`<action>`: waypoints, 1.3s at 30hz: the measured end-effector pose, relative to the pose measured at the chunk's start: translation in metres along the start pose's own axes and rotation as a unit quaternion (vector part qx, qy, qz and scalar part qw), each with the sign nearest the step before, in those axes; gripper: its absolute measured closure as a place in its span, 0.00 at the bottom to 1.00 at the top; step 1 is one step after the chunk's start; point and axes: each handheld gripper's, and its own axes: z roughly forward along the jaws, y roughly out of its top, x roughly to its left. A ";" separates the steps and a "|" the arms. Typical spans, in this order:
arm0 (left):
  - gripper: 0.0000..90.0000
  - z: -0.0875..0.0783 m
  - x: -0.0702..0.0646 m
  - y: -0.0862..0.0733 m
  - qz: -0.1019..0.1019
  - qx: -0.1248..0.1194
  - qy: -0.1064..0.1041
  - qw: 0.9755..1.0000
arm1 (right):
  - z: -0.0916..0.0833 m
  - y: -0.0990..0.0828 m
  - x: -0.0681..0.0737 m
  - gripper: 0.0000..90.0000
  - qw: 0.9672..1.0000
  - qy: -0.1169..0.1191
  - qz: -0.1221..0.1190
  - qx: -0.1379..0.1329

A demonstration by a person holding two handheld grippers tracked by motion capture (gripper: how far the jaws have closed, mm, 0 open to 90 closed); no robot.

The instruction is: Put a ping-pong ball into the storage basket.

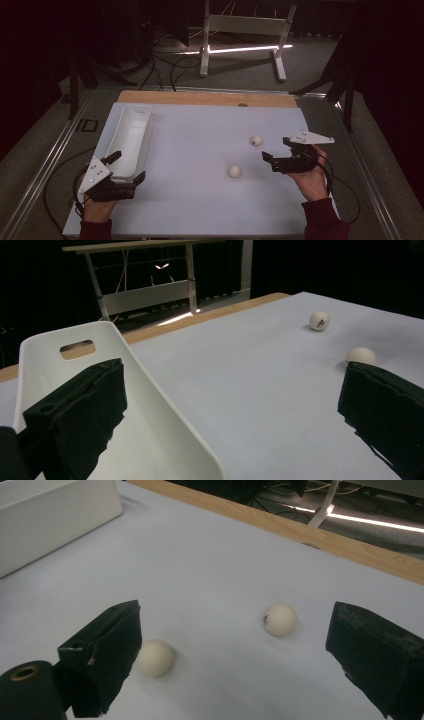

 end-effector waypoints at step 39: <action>0.00 0.001 0.000 -0.003 -0.004 -0.003 0.004 1.000 | 0.027 0.037 -0.015 0.08 0.999 -0.017 -0.005 0.045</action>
